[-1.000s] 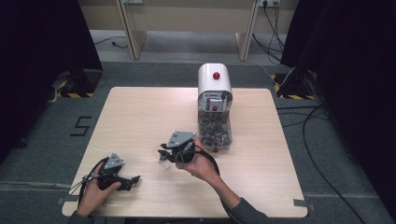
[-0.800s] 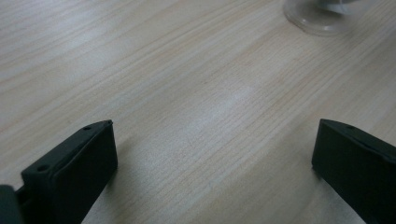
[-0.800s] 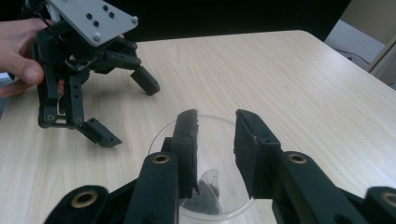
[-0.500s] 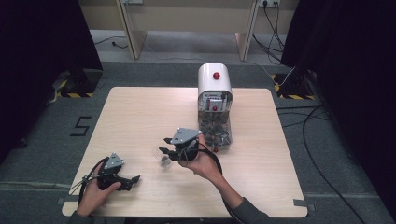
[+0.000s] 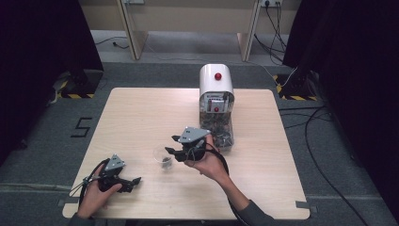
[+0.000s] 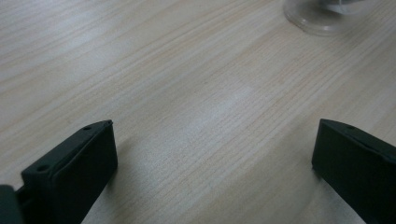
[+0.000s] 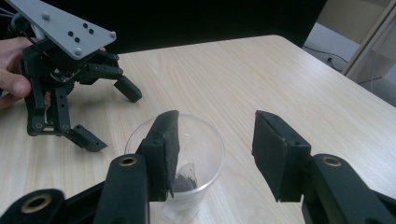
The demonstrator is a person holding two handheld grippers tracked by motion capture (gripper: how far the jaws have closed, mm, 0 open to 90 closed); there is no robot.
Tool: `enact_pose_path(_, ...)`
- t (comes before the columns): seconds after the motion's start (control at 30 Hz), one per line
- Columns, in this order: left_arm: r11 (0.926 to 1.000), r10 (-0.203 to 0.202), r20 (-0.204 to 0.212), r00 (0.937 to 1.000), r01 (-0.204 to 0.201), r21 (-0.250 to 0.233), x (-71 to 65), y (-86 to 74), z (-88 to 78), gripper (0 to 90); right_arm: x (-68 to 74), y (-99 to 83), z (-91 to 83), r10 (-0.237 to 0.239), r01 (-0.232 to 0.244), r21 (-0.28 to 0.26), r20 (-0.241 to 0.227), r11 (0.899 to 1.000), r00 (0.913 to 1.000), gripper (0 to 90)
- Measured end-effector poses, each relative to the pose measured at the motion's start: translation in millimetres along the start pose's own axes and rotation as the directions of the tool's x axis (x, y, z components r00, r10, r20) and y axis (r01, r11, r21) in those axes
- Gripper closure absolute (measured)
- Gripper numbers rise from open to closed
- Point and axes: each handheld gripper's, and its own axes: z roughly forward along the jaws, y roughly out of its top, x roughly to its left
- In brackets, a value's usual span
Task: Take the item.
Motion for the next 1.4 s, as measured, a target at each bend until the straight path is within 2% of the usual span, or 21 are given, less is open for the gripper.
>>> enact_pose_path(0.23,1.0,0.003,0.001,1.0,-0.003,0.002,0.1,-0.1,-0.3,0.0,-4.9,-3.1,-7.6,0.027,-0.027,-0.008,0.01,1.0,0.9996,48.5)
enact_pose_path(0.27,1.0,0.002,0.001,1.0,-0.002,0.002,0.0,-0.1,-0.3,0.0,-4.8,-3.4,-9.4,0.041,-0.041,-0.006,0.012,0.999,0.9991,48.1)
enact_pose_path(0.3,1.0,0.003,0.001,1.0,-0.003,0.002,0.1,-0.1,-0.3,0.0,-6.3,-3.7,-10.5,0.032,-0.032,-0.011,0.015,0.999,0.9994,47.8)
enact_pose_path(0.5,1.0,0.003,0.001,1.0,-0.003,0.002,0.1,-0.1,-0.3,0.0,-11.7,-6.8,-17.8,0.055,-0.054,-0.015,0.035,0.998,0.9979,46.5)
enact_pose_path(0.97,1.0,0.003,0.001,1.0,-0.003,0.002,0.1,-0.1,-0.3,0.0,-20.1,-17.5,-23.4,0.082,-0.082,0.007,0.063,0.997,0.9946,44.3)
enact_pose_path(1.1,1.0,0.003,0.001,1.0,-0.003,0.002,0.1,-0.1,-0.3,0.0,-23.1,-19.8,-29.8,0.077,-0.077,0.003,0.076,0.997,0.9942,43.2)
enact_pose_path(1.4,1.0,0.003,0.001,1.0,-0.003,0.002,0.1,-0.1,-0.3,0.0,-30.1,-25.2,-44.0,0.103,-0.104,-0.002,0.109,0.995,0.9887,39.7)
